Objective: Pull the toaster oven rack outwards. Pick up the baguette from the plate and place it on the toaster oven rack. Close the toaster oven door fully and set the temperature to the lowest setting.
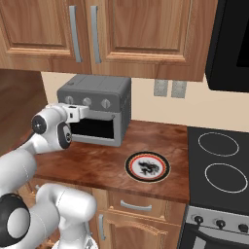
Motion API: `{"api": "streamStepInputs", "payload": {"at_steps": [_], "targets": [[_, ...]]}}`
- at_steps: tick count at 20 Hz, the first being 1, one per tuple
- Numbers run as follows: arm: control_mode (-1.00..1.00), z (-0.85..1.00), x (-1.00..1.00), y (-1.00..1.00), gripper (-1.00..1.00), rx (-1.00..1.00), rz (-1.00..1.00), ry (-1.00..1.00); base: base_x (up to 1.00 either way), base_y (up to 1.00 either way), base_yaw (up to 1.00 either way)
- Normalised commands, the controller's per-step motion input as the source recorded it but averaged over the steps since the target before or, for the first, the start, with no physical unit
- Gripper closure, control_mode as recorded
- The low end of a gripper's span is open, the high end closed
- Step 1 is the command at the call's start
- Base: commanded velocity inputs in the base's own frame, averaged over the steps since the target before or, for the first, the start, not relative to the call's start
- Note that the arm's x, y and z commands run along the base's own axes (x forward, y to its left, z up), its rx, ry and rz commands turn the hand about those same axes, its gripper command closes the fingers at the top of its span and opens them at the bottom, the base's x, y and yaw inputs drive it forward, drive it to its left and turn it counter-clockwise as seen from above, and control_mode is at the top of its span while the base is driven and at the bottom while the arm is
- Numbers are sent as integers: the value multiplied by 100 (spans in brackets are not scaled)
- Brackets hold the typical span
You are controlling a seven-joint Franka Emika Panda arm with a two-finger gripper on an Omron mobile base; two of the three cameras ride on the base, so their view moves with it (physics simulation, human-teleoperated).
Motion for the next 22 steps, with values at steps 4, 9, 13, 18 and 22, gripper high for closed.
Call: {"api": "streamStepInputs", "payload": {"at_steps": [4, 9, 13, 18, 22], "targets": [[-100, 0, 0, 0, -100, 0, 0, 0, 0, 0, 0], [-100, 0, 0, -5, -100, 25, -2, 0, 0, 0, 0], [-100, 0, 7, -8, -100, 44, -14, 4, 0, 0, 0], [-100, 0, 0, -3, -100, 51, -14, 1, 0, 0, 0], [-100, 0, 0, 1, -100, 46, -13, 0, 0, 0, 0]]}}
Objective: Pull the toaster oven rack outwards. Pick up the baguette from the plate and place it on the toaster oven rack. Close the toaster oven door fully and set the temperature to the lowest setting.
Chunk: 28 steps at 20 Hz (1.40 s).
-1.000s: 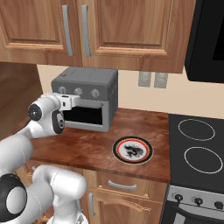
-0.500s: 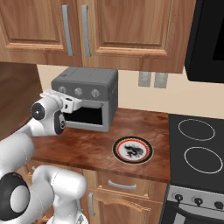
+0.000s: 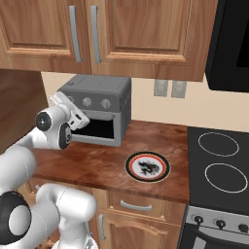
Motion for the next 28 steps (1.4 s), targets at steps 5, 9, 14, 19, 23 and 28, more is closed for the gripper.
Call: {"api": "streamStepInputs", "payload": {"at_steps": [5, 9, 14, 19, 23, 28], "targets": [[-100, 0, 0, 2, -100, 45, -5, 10, 0, 0, 0], [-100, 0, 0, -12, -100, 56, -5, 14, 0, 0, 0], [-100, 0, 0, -24, -100, 47, -2, 11, 0, 0, 0], [-100, 0, 0, -18, -100, 13, -1, 5, 0, 0, 0], [-100, 0, 0, 0, -100, 0, 0, 0, 0, 0, 0], [-100, 0, 0, 0, -100, 0, 0, 0, 0, 0, 0]]}}
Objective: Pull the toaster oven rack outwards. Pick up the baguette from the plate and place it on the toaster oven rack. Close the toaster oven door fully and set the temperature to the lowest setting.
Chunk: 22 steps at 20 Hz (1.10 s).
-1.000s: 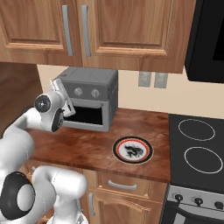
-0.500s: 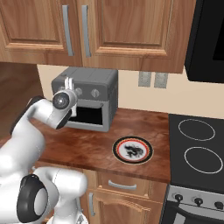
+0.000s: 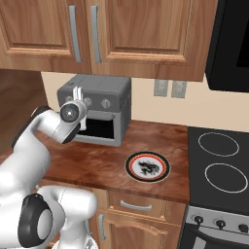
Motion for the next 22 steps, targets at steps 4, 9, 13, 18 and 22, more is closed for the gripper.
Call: {"api": "streamStepInputs", "payload": {"at_steps": [4, 9, 13, 18, 22], "targets": [[-100, 0, 0, 0, -100, 0, 0, 0, 0, 0, 0], [-100, 0, 0, 0, -100, 0, 0, 0, 0, 0, 0], [-100, 0, 0, 0, -100, 0, 0, 0, 0, 0, 0], [-100, -1, 0, 0, -100, 0, -15, 0, 0, 0, 0], [-100, -1, -8, 30, -100, 0, -64, -5, 0, 0, 0]]}}
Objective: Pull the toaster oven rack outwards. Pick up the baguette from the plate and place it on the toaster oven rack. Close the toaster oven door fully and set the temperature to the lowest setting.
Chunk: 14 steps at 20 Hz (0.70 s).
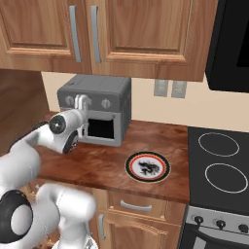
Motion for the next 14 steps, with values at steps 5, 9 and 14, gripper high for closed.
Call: {"api": "streamStepInputs", "payload": {"at_steps": [5, 9, 14], "targets": [[-100, 5, -12, 47, -100, 0, -66, 0, 0, 0, 0], [-100, 29, -1, 48, -100, 1, -50, -1, 0, 0, 0], [-100, 80, -1, 6, -100, 14, -35, -5, 0, 0, 0]]}}
